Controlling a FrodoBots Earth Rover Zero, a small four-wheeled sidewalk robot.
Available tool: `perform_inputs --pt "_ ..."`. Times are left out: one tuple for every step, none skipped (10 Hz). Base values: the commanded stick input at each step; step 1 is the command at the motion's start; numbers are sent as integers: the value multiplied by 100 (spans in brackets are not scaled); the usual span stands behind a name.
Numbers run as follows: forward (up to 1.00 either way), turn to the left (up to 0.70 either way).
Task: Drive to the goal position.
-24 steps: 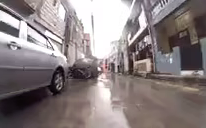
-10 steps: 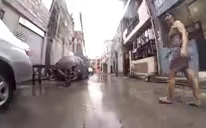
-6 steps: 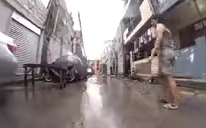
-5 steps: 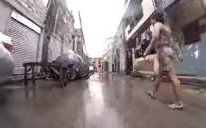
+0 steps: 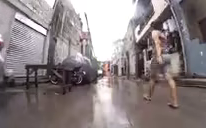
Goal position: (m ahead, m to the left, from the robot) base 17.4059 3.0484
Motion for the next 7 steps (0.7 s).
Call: perform_inputs --pt "99 1" --pt "99 0" --pt "99 0" --pt "99 0" --pt "99 0" --pt "99 -27" --pt "99 -39"
